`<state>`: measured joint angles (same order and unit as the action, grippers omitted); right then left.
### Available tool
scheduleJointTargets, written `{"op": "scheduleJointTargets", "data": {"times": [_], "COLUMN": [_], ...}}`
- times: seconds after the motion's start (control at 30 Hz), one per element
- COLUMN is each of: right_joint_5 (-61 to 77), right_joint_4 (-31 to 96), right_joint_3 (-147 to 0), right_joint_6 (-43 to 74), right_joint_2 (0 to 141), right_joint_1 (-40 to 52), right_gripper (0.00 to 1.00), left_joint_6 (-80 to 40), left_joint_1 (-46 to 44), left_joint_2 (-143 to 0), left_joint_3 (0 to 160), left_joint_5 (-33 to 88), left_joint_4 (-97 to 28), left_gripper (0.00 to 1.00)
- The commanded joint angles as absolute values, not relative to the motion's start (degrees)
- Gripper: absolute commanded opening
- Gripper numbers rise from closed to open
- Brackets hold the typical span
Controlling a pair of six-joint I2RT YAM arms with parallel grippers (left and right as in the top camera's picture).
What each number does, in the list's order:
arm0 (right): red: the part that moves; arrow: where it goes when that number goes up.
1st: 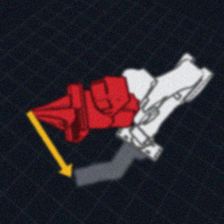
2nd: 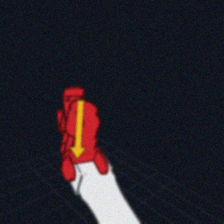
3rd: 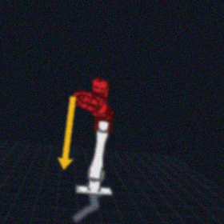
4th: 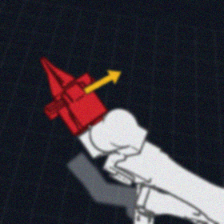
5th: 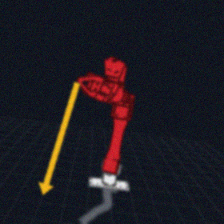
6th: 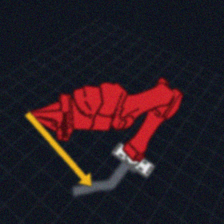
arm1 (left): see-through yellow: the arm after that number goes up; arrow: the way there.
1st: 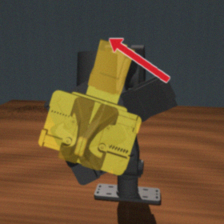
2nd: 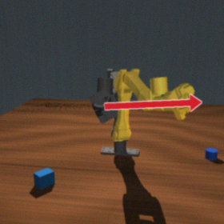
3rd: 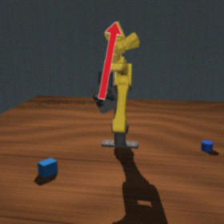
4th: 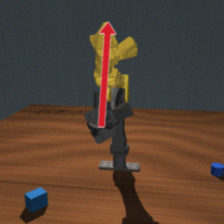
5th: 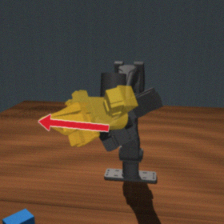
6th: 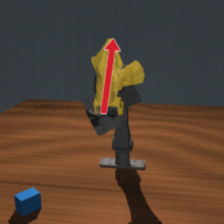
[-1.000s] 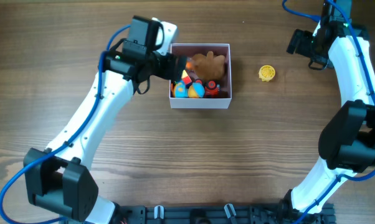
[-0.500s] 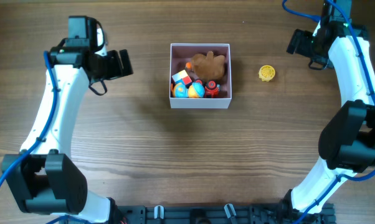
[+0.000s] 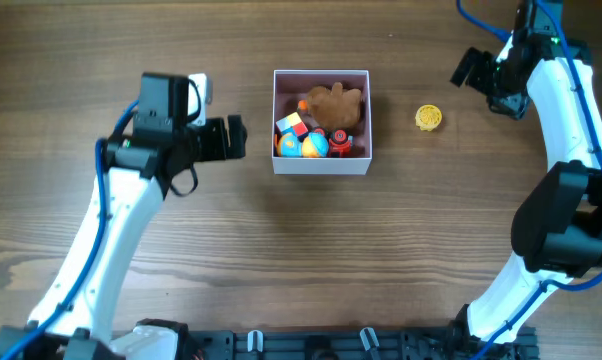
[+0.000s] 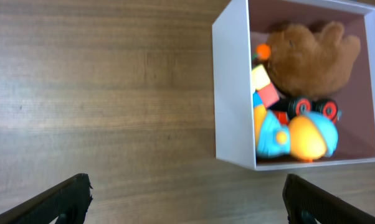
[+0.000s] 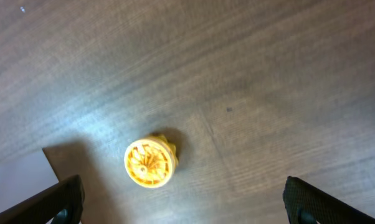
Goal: Pack container
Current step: 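Lower the right gripper onto the yellow round toy and grasp it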
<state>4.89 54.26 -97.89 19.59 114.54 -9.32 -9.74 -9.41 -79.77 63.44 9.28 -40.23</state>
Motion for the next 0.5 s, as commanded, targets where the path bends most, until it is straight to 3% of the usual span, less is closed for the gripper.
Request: {"op": "scheduleJointTargets", "data": {"times": [0.0,0.17,0.47], "right_joint_5": [3.73,-7.79,-4.91], "right_joint_4": [55.83,54.63,53.87], "right_joint_3": [-97.73,-96.99,-96.99], "right_joint_6": [17.72,10.31,-0.14], "right_joint_2": [114.91,114.91,118.93], "right_joint_1": [-8.93,-4.47,0.54], "right_gripper": [1.0,1.0,1.0], "left_joint_6": [-8.99,-9.02,-9.02], "left_joint_1": [-9.1,-9.1,-9.13], "left_joint_2": [-79.53,-79.55,-79.55], "left_joint_3": [60.95,60.95,60.95], "left_joint_5": [9.37,9.37,9.37], "left_joint_4": [-40.12,-39.83,-39.9], "left_gripper": [1.0,1.0,1.0]}}
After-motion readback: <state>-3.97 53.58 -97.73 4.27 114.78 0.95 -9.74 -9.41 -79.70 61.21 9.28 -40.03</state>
